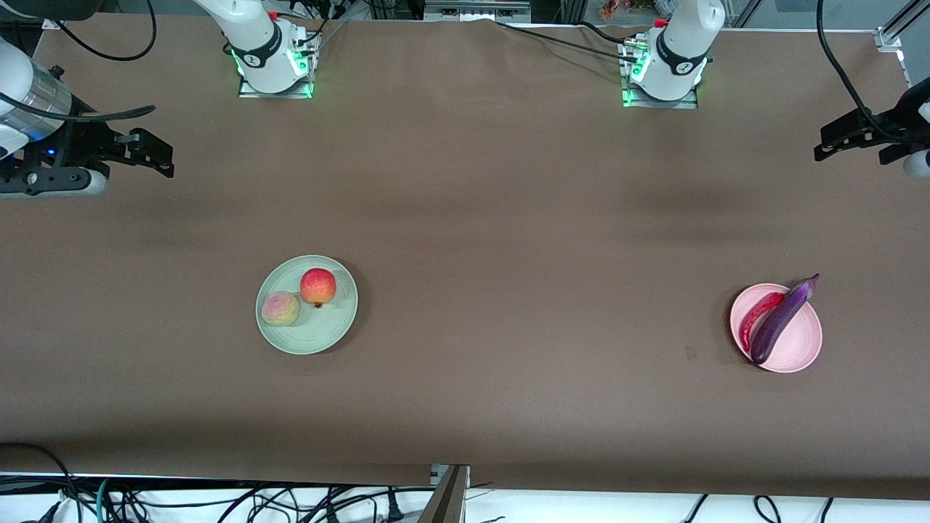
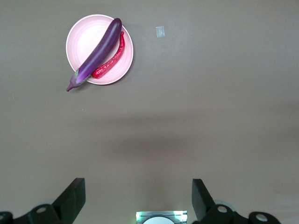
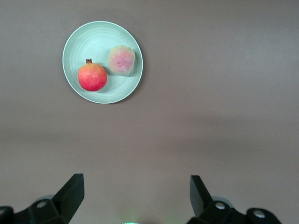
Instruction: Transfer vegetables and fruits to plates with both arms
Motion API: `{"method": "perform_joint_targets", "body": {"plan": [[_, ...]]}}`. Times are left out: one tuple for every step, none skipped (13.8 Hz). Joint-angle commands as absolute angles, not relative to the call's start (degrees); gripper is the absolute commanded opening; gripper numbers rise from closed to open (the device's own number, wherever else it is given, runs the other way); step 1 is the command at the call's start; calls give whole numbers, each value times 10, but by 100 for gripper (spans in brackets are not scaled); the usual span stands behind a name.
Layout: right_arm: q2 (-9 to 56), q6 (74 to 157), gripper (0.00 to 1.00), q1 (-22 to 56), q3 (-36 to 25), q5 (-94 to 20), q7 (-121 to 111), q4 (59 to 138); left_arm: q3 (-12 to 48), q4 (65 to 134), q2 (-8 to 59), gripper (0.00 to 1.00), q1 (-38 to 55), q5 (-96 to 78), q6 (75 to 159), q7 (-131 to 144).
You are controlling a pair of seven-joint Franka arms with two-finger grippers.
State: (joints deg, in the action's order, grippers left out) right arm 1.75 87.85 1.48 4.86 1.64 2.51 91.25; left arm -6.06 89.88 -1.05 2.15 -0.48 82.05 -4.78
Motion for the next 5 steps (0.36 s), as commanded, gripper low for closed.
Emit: {"method": "perform_joint_targets", "body": {"plan": [[20,868,100,7,55,25,15,904,-63,876,1,100,22,-21,817,-41],[20,870,100,7,55,25,15,904,-62,876,1,100,23,-15,817,-40],[21,871,100,6,55,25,15,904,-62,877,2,100,23,-12,817,-39],[22,872,100,6,55,25,15,903,-63,878,7,100,21,-12,817,-31],[22,871,100,6,55,25,14,903,-64,877,9,100,20,-14,817,-26]]}}
